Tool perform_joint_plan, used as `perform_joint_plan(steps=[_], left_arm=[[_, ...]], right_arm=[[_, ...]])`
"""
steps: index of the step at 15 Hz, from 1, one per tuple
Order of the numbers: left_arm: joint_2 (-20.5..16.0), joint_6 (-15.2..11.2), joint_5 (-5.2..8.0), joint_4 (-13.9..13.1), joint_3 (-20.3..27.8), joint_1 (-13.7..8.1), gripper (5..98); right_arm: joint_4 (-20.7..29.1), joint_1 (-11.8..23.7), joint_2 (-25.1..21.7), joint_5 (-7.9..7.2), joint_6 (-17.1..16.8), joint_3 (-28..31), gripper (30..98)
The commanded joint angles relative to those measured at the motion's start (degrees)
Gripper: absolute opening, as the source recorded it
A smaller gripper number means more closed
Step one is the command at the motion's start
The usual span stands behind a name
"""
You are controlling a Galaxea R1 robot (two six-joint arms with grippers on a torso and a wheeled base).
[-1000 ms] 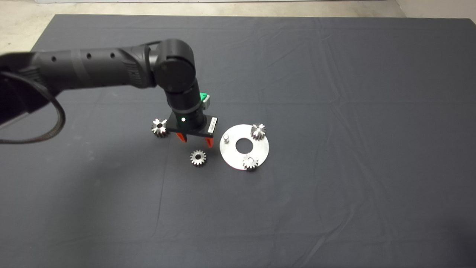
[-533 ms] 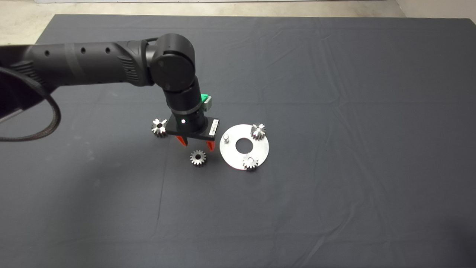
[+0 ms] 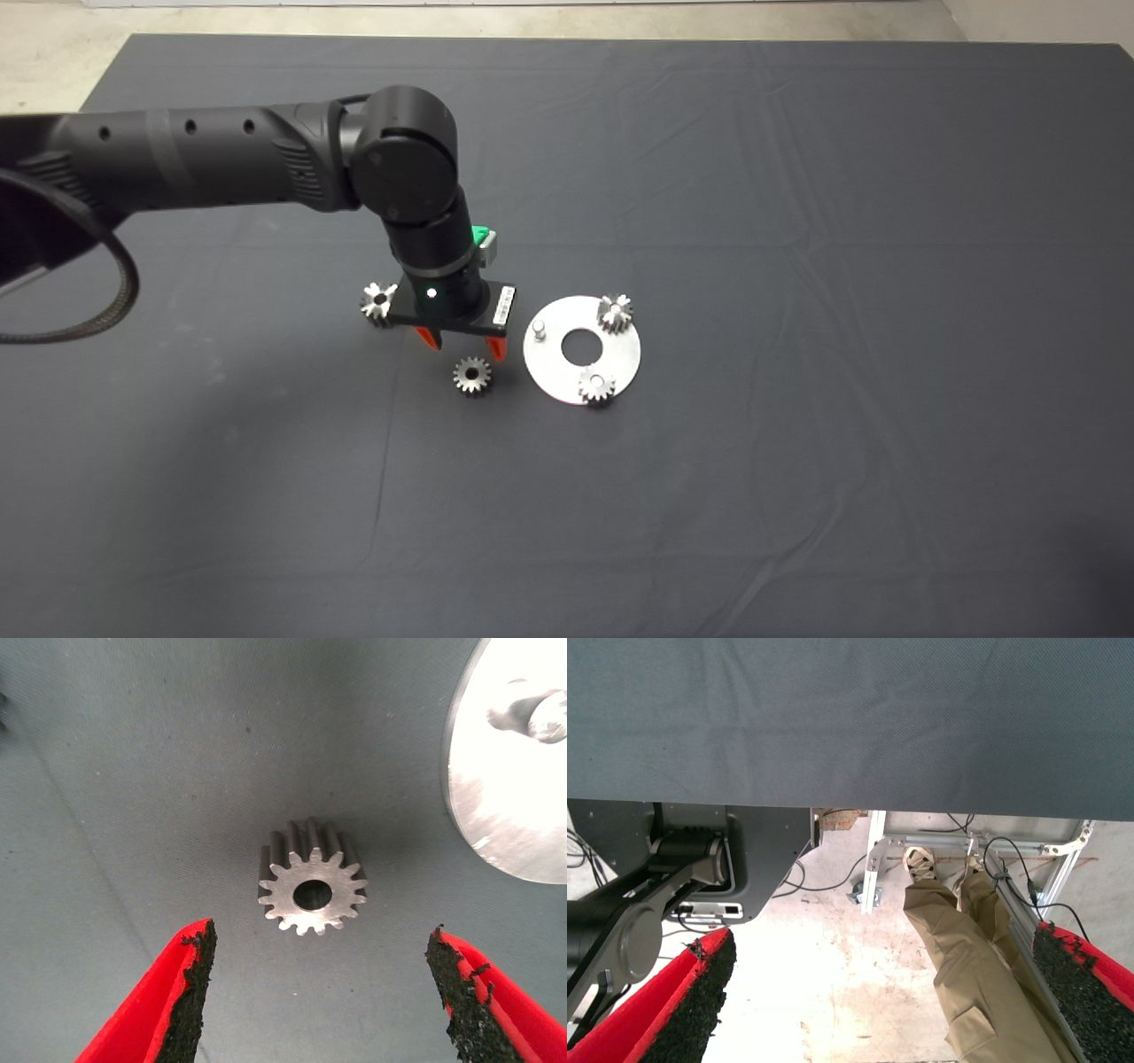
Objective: Remove an incorrectly installed larger gear and replace it with the correct smaller gear
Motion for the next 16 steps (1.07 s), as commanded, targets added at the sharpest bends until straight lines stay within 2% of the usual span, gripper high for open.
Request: perform_joint_plan(steps=[1,3,16], left_arm=[[-0.25,0.09,0.58,1.38,-0.09,0.80,59.6],[-0.60,0.09,0.58,2.15,-0.26,1.07,59.6],[-0.34,-0.38,0.32,2.27,0.53,2.47,59.6]], right_arm=[[1.81,0.44,0.05,-0.83,0.25,0.03,88.6],[1.81,0.44,0.13,-0.83,0.33,0.03,88.6],[1.81,0.44,0.05,-0.83,0.34,0.09,88.6]])
